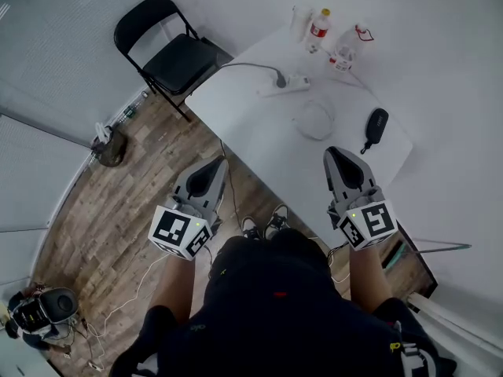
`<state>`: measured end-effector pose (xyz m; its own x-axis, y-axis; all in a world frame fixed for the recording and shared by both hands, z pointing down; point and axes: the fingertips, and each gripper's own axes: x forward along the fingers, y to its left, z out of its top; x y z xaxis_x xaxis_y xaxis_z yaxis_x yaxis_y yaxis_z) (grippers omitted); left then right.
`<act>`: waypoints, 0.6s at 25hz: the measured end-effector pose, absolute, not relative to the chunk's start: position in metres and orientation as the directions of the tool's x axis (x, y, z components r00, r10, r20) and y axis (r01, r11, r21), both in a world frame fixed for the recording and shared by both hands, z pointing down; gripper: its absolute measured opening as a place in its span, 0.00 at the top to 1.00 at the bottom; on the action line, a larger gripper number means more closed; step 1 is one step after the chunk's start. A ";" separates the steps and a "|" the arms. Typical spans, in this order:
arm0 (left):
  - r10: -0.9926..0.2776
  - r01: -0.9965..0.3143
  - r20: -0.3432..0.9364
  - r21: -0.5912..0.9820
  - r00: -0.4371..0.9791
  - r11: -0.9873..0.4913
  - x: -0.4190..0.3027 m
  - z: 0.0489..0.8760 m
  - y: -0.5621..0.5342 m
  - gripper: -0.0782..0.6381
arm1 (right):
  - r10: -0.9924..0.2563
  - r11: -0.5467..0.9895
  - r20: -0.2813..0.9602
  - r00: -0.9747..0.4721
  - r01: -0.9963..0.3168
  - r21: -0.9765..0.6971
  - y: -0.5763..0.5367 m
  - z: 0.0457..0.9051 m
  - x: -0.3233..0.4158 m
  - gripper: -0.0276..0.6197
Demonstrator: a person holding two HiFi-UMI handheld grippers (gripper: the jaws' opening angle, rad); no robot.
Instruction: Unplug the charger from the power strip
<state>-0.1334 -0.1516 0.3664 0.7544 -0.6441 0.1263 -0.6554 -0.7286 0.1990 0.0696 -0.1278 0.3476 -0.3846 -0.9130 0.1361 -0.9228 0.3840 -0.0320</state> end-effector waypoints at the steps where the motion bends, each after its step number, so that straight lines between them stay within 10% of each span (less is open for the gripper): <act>1: -0.642 -0.654 0.129 0.196 0.756 -0.730 -0.128 0.367 -0.157 0.86 | -0.915 0.380 0.135 -0.381 -0.924 -0.038 -0.133 0.350 0.076 0.91; 15: -0.649 -0.673 0.185 0.139 0.738 -0.726 -0.037 0.368 -0.241 0.86 | -0.923 0.364 0.089 -0.373 -0.925 -0.106 -0.220 0.364 0.160 0.91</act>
